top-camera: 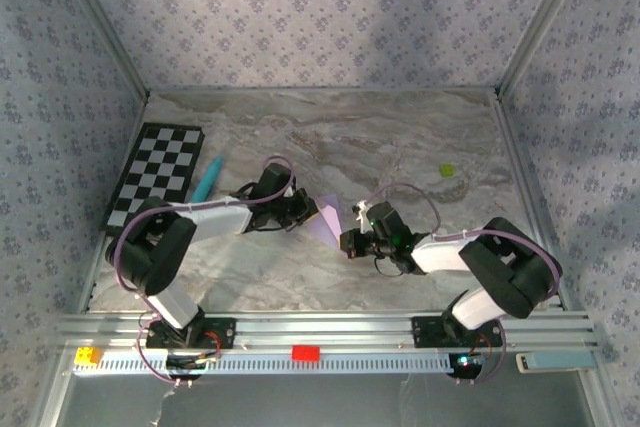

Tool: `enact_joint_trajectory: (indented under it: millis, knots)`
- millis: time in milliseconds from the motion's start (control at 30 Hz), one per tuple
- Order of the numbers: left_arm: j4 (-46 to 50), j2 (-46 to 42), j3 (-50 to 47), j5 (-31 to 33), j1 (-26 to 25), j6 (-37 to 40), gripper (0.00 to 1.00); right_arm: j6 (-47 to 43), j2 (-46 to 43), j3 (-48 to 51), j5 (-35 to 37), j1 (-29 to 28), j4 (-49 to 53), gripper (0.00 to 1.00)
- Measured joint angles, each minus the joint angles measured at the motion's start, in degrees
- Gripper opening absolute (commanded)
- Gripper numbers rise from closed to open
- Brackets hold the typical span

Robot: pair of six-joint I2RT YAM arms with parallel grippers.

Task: Fold a paper plane with a square sheet of paper (pick it up from the middle)
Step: Fourth fold the wing at the center of the table.

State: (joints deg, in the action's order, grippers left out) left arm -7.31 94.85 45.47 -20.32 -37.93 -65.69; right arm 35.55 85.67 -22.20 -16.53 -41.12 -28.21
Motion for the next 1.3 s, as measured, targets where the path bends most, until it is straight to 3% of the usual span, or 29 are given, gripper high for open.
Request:
enact_joint_trajectory:
  millis: [433,1300]
  knots:
    - [-0.5,4.6,1.3,-0.9,-0.8,-0.2,0.04,2.4,1.2,0.5,-1.7,1.0,-1.6,0.0]
    - [-1.2,5.6,-0.7,-0.9,-0.8,-0.2,0.01,3.5,1.2,0.6,-3.1,3.0,-1.6,0.0]
